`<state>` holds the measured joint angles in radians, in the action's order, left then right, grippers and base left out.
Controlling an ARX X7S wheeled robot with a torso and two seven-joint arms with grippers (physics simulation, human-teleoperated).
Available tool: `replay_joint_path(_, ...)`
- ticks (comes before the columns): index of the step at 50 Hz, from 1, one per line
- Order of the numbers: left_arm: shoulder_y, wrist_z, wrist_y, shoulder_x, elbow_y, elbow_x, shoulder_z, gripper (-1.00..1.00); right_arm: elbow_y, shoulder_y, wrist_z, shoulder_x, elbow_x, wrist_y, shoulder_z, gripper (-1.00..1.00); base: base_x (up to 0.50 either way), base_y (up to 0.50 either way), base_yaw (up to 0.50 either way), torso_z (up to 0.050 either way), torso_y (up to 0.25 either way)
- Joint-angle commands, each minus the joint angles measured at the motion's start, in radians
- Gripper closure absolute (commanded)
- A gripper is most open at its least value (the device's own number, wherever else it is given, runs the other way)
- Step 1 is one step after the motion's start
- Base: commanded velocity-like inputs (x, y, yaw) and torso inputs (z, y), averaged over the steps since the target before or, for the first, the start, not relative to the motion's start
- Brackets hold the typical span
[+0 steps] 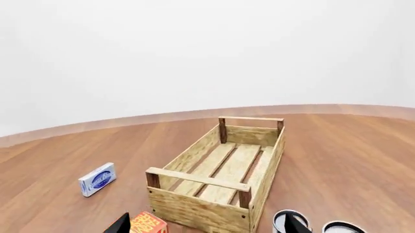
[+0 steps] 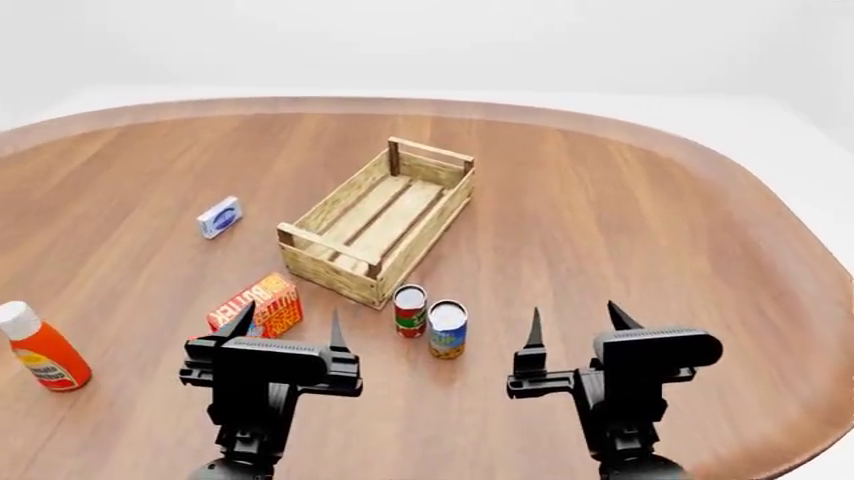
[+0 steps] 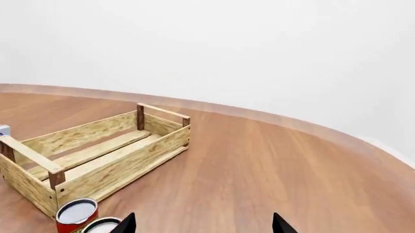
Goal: Pick up the ketchup, and put it in the wooden tray.
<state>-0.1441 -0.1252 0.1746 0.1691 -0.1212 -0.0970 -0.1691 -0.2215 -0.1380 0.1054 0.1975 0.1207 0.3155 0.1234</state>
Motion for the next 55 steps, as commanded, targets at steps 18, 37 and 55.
replay_joint_path(18, -0.005, -0.021, -0.014, 0.009, 0.009, -0.02, -0.007, -1.0, -0.012, -0.022, 0.017, 0.015, 0.009, 0.023, 0.013, -1.0, 0.0, 0.0, 0.5, 0.0, 0.0)
replay_joint_path(37, -0.059, -0.031, 0.003, 0.006, 0.047, -0.022, -0.025, -1.0, -0.032, -0.037, 0.061, 0.029, -0.034, 0.068, 0.036, -1.0, 0.0, 0.0, 0.34, 0.0, 0.0)
replay_joint_path(55, -0.167, -0.026, 0.03, 0.0, 0.106, -0.02, -0.056, -1.0, -0.106, -0.067, 0.069, 0.053, -0.029, 0.155, 0.037, -1.0, 0.17, 0.04, 0.0, 0.0, 0.0)
